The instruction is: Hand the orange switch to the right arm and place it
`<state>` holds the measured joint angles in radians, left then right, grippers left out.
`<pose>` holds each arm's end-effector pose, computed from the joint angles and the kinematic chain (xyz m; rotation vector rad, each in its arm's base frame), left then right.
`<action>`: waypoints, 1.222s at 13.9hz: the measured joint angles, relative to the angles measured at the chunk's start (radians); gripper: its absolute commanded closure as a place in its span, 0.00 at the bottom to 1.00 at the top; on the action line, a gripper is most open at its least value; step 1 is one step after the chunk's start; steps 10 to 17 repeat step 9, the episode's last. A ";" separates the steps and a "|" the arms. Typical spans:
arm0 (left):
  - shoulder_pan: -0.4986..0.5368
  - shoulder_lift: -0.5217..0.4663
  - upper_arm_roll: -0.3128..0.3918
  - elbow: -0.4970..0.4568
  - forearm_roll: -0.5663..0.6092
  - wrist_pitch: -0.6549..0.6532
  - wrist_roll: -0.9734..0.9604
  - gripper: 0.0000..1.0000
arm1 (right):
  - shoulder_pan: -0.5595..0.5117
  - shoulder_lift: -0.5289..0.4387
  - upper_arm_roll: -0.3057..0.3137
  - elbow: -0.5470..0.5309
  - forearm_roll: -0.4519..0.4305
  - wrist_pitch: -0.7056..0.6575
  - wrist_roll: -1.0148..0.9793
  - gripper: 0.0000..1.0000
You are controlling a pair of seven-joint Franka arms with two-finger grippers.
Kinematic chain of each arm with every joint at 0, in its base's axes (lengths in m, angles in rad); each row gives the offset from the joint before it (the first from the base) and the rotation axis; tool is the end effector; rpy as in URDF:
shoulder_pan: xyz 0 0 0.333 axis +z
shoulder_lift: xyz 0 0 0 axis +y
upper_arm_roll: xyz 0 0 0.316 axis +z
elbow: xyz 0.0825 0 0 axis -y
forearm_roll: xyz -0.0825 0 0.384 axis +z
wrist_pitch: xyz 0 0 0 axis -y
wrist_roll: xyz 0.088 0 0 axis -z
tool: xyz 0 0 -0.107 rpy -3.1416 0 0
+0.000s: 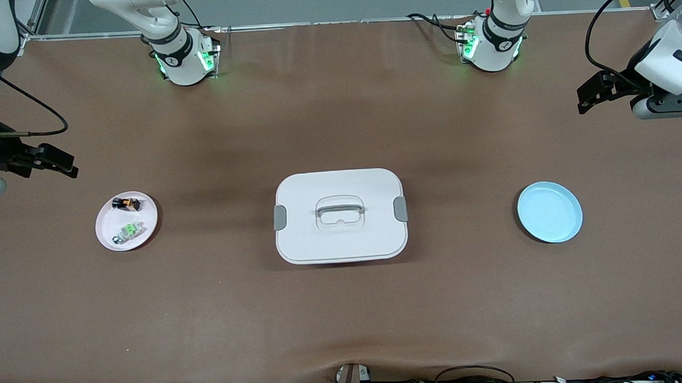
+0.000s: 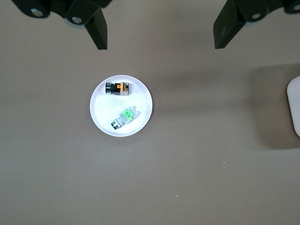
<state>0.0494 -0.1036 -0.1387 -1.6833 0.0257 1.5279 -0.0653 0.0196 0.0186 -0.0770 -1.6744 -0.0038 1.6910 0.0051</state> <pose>0.5146 -0.0470 0.6230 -3.0965 0.0348 0.0768 0.5664 -0.0326 0.5753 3.1349 -0.0973 -0.0033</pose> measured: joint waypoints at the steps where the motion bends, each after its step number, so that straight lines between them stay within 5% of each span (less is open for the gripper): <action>1: 0.000 0.001 0.000 0.000 0.000 0.000 0.000 0.00 | 0.000 -0.002 0.000 0.000 0.000 0.000 0.000 0.00; 17: -0.001 0.008 -0.001 0.032 0.000 0.001 0.003 0.00 | 0.004 -0.084 -0.004 0.004 0.012 -0.039 0.000 0.00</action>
